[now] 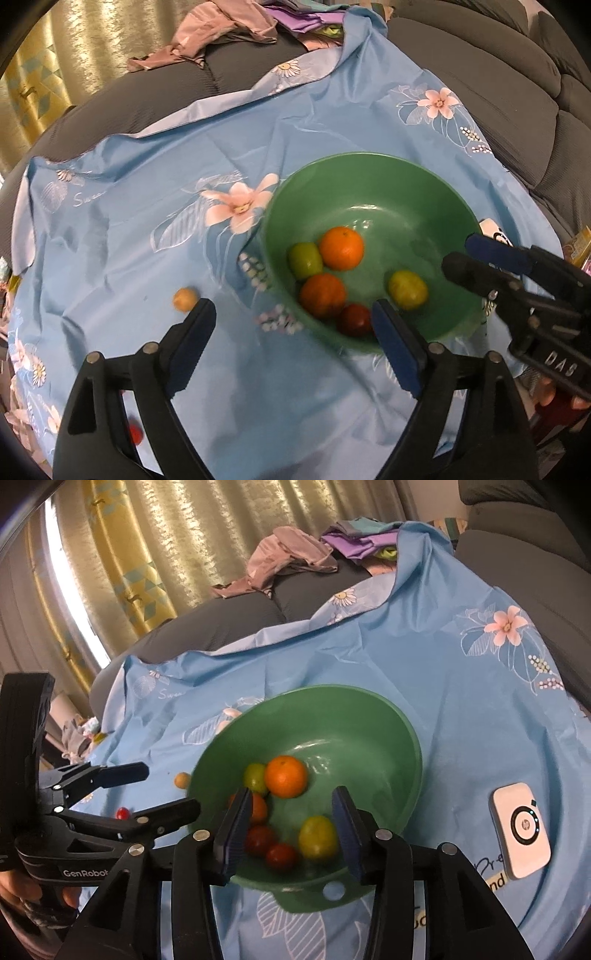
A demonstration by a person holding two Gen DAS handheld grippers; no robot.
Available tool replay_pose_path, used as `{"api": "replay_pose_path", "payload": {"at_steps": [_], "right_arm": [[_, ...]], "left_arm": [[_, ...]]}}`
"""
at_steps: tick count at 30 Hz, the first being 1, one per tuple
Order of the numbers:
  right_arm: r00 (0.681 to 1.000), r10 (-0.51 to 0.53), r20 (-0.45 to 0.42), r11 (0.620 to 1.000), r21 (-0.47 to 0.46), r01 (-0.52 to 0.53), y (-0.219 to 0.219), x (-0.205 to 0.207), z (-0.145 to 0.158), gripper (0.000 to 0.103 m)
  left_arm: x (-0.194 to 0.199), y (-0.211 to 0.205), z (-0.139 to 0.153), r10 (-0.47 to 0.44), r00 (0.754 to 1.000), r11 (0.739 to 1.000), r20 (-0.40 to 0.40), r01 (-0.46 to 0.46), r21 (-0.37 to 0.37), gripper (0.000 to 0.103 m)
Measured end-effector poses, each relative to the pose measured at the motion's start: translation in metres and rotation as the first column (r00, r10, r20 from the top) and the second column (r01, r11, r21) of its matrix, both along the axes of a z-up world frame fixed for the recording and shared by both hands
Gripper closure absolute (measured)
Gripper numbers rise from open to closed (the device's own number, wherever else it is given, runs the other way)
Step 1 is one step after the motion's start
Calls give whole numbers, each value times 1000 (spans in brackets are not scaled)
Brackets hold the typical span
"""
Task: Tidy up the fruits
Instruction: 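Open both tools to drop the red tomatoes into the bowl, then move both tools back toward the remaining red cherry tomatoes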
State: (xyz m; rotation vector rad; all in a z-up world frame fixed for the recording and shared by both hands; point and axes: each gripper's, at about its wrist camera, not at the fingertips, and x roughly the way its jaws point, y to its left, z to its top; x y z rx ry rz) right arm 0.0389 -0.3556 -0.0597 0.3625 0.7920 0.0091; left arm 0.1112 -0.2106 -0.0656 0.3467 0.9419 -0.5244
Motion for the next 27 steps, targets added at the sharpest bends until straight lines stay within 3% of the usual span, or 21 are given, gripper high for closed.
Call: {"api": "replay_pose_path", "payload": {"at_steps": [4,10,20,27], "right_arm": [[1000,-2,-1,1000,4,2,6,-6,6,57],[999,37,10,999,0,-37,25,-19,16,52],[991,129,27,992,-5,-129,59,-31,29,51],[986,163,38,987,-16,-162,77,-39,37,51]], "left_arm": [[-14,18,4,24,1000,1000,13,-23,-13,4],[-33,51,9,84,996,996,12,-84,-25,2],[-58,111,14,227,974,972,-6,-226,-61,1],[-76,140,24,281,960,956,9,-279,-89,1]]}}
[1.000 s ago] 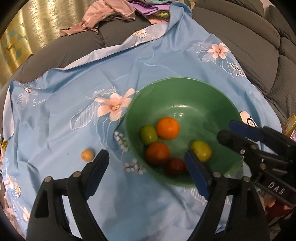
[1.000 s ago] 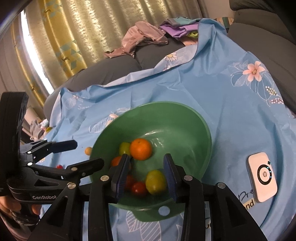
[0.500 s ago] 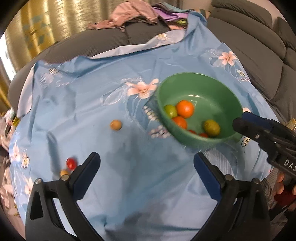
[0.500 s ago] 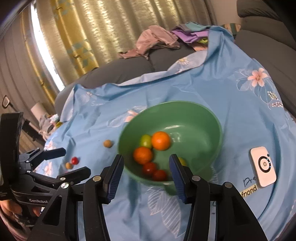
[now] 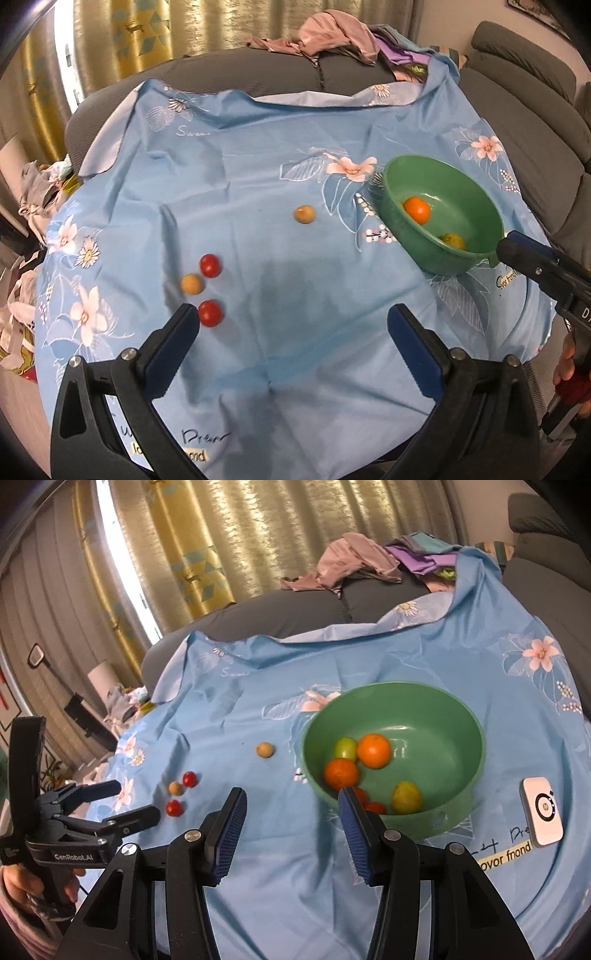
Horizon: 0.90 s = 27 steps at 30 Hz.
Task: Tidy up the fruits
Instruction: 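Move both tools back toward the remaining red cherry tomatoes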
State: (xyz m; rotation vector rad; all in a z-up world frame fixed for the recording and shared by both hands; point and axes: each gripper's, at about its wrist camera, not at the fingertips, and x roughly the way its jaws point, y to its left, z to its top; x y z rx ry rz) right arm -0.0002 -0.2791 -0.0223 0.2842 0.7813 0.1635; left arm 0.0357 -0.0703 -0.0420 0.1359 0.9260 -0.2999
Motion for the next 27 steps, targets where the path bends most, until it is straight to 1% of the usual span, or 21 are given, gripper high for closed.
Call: {"api": "replay_pose_path", "payload": {"at_steps": [6,12,21,27], "right_arm": [[1000,29,7,999,-18,-29,16,-5,6,51],[997,72,0,997,-41,-72,37,-6,8,51],[988,149,-30,986,-72,-151,76,-1,3,51],[978,199,-56,977,-66,-203,94,0,-5,51]], "left_arm": [[-14,15,6,14,1000,1000,18,-14,-22,1],[-24,34,6,31,999,999,28,-30,-37,1],[-30,70,-5,91,996,994,3,-91,-59,1],[-35,95,-10,142,990,988,0,-142,-68,1]]}}
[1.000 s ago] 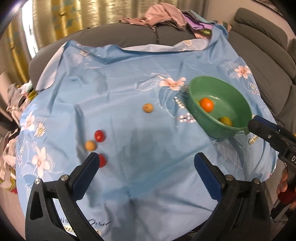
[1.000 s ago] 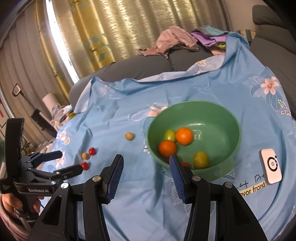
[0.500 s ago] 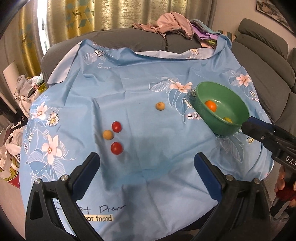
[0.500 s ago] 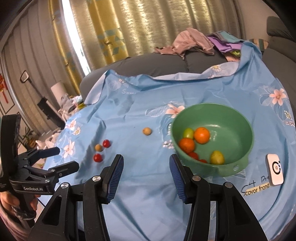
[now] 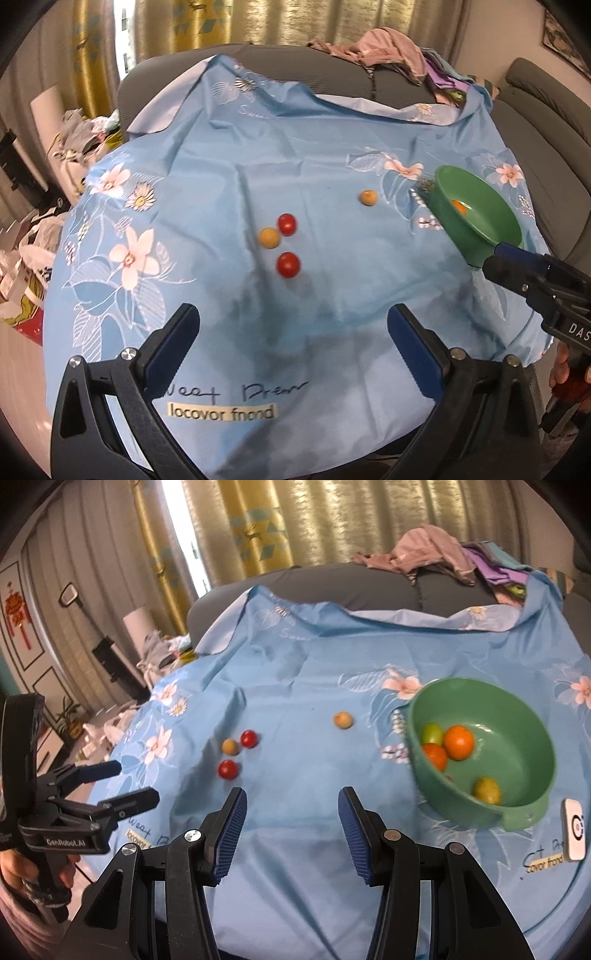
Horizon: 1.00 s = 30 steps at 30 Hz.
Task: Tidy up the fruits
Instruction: 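Move both tools back toward the remaining red cherry tomatoes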
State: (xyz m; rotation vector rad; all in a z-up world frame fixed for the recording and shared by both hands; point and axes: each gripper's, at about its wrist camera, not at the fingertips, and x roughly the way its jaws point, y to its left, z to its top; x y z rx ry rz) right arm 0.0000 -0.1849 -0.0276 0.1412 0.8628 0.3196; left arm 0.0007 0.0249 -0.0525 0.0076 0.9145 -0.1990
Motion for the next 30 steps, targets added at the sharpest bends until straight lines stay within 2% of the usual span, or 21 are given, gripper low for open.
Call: {"api": "replay_pose_path", "payload": {"at_steps": [9,14,16,19,20,22,25,26,28,30], "right_arm": [[996,56,-69,998,19,-54,19,14,-23,51],[993,71,-94,997,30,-69,23,25,-35,51],[992,73,-100,997,33,-70,23,29,-38,51],[991,72,-109,997,35,-69,21,35,-43,51],[991,72,-115,997,35,-68,20,37,-45,51],[990,70,-123,997,36,-66,19,40,-48,51],[989,69,-135,997,37,-64,15,45,-54,51],[988,67,-140,997,38,-62,14,46,-56,51],[987,65,-147,997,41,-60,12,50,-59,51],[986,64,-152,997,44,-58,10,53,-62,51]], "left_arm": [[-2,18,-19,-13,1000,1000,-13,13,-11,2],[9,12,-23,-62,998,997,-13,62,-38,7],[17,5,-25,-88,996,995,-13,88,-37,12],[33,-5,-32,-116,993,993,-20,115,-25,13],[37,-8,-35,-120,992,993,-24,120,-24,15],[48,-14,-42,-132,990,991,-42,132,-24,26],[66,-25,-54,-150,987,989,-66,150,-5,27],[69,-27,-57,-151,986,988,-71,151,4,28],[79,-30,-64,-145,986,989,-84,147,23,39],[86,-32,-71,-131,987,989,-92,136,56,39]]}}
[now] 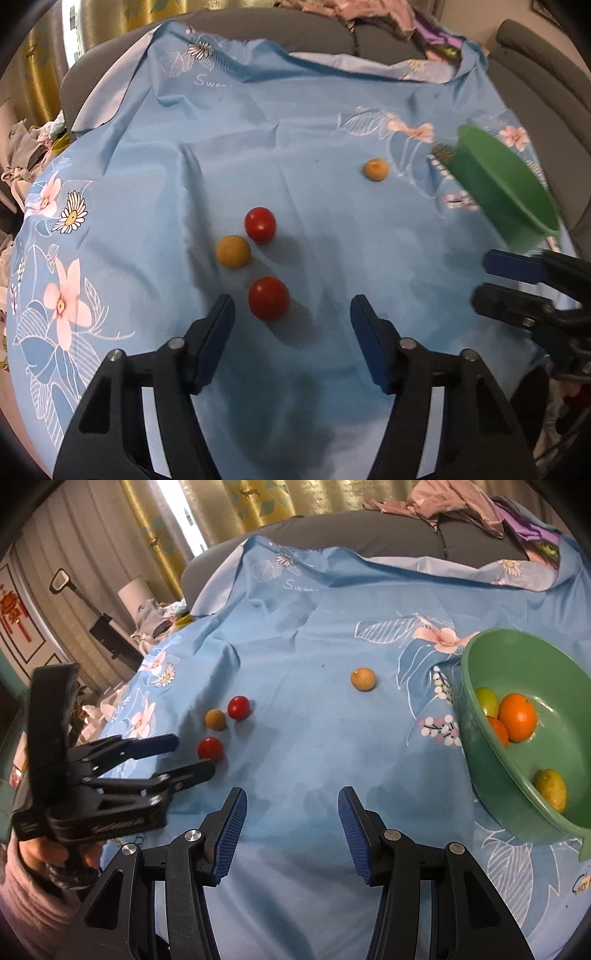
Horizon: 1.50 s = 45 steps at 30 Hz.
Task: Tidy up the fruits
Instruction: 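Move both tools back toward the remaining red cherry tomatoes, then grasp a red cherry tomato with the left tool while the right tool grasps another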
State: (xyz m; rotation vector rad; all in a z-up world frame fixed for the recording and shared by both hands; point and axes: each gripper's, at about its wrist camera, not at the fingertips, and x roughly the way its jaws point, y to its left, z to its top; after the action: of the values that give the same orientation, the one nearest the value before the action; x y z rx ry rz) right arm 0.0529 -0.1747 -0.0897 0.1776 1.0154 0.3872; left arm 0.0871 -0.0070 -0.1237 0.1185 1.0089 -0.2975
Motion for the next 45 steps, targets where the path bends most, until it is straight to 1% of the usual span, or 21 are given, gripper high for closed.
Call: {"api": "replay_pose_path", "payload": {"at_steps": [2,3,4,8,9,10,11,14,18,21,23,25,27,28,29,33,35,37,39,42,45], "right_arm": [[1000,1,-5,1000,4,-1,0,3,-3,51],[1000,2,-7,1000,5,-2,0,4,-4,51],[1000,5,-9,1000,5,-5,0,6,-5,51],[1000,19,-13,1000,7,-19,4,12,-8,51],[1000,22,-13,1000,7,-22,5,13,-9,51],[1000,28,-12,1000,8,-28,6,15,-9,51],[999,38,-11,999,10,-38,9,18,-9,51],[997,83,-2,996,16,-83,17,27,-9,51],[988,154,-3,988,18,-154,32,47,-10,51],[975,224,-1,974,19,-224,49,65,-13,51],[964,264,-11,964,16,-264,60,75,-17,51],[956,293,-26,956,7,-293,69,82,-22,51],[950,310,-45,950,-16,-311,77,90,-26,51],[948,315,-52,948,-24,-316,79,92,-28,51],[946,320,-53,947,-28,-321,81,93,-28,51],[943,331,-49,944,-5,-331,81,94,-27,51],[941,334,-58,942,-2,-335,82,97,-29,51],[937,344,-61,938,-11,-345,84,100,-30,51],[932,355,-66,934,-10,-356,87,104,-32,51],[925,374,-66,927,-17,-376,93,109,-34,51],[916,397,-60,916,-29,-400,100,111,-35,51]], "left_arm": [[6,-1,-5,0,1000,1000,0,0,26,42],[8,-1,-8,-3,1000,1000,-9,3,29,48],[11,-1,-11,-3,1000,1000,-18,4,31,52],[16,-2,-21,-2,999,998,-40,4,58,57],[17,-2,-21,-3,999,998,-37,5,60,67],[18,0,-22,1,999,999,-47,1,48,75],[20,1,-23,4,999,999,-51,-2,39,76],[20,9,-20,19,999,1000,-48,-18,11,76],[15,24,-3,45,999,998,-18,-45,-46,76],[10,38,11,66,998,994,8,-65,-92,77],[8,44,16,70,997,992,19,-67,-107,77],[9,46,14,63,998,992,9,-62,-109,79],[9,42,8,27,1000,995,-10,-28,-94,79],[7,39,6,18,1000,996,-10,-18,-85,76],[7,36,4,-4,1000,997,-13,3,-80,76],[13,24,-5,-52,998,997,-28,50,-64,71],[17,19,-12,-63,997,997,-48,61,-42,71],[19,17,-19,-63,996,998,-57,63,-13,73],[21,19,-20,-54,997,998,-54,54,-9,75],[23,26,-18,-28,998,999,-54,27,-28,77],[20,33,-12,-14,999,998,-42,11,-62,77]]}}
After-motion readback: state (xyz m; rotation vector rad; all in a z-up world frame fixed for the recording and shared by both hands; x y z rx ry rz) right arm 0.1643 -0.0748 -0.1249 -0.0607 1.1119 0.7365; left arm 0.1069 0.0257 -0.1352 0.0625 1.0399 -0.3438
